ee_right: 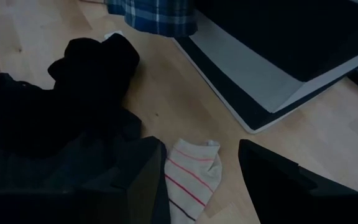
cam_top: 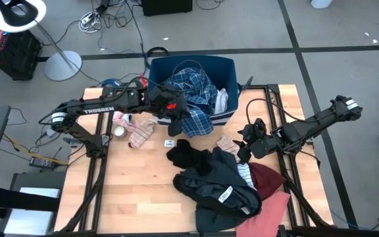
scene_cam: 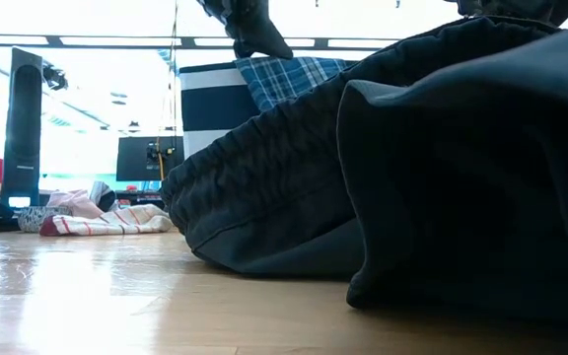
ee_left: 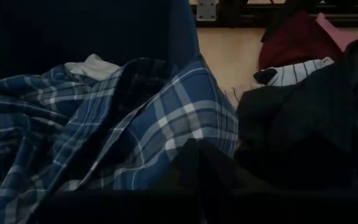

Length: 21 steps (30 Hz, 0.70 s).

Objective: Sort clothes
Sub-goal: Put the blue pants into the laundry organizer

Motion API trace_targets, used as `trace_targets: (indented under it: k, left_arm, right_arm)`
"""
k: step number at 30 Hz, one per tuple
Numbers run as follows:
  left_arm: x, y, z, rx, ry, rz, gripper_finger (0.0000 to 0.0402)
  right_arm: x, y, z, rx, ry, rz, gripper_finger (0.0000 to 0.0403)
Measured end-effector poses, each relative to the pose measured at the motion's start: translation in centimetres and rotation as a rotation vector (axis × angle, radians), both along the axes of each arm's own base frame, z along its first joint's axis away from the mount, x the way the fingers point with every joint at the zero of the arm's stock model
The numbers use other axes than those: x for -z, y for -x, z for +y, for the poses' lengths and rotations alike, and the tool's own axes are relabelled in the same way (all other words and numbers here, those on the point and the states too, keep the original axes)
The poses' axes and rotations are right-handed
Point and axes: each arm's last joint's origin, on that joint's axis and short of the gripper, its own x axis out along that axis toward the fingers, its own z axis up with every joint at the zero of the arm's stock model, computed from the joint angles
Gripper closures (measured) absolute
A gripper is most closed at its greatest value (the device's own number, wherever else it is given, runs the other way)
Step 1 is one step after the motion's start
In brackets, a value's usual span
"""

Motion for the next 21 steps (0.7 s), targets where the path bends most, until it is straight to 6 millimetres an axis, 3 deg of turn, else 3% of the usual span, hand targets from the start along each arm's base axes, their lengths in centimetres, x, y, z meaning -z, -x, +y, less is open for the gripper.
trace_targets:
  k: [7,14,21]
  left_arm:
    - [-0.8,-0.1,0.2,-0.037,-0.037,-0.027,0.0399]
    - [-3.1,0.0,0.5,-0.11,-0.124,-0.08,0.04]
    - [-6.1,0.3,2.1,-0.348,-0.318,-0.177,0.0401]
  right_arm:
    - [0.0,0.0,0.0,0.0,0.0,0.0,0.0186]
    - [0.0,0.0,0.0,-0.002,0.002,0.002,0.0186]
    - [0.0,0.0,0.0,-0.002,0.002,0.002,0.0186]
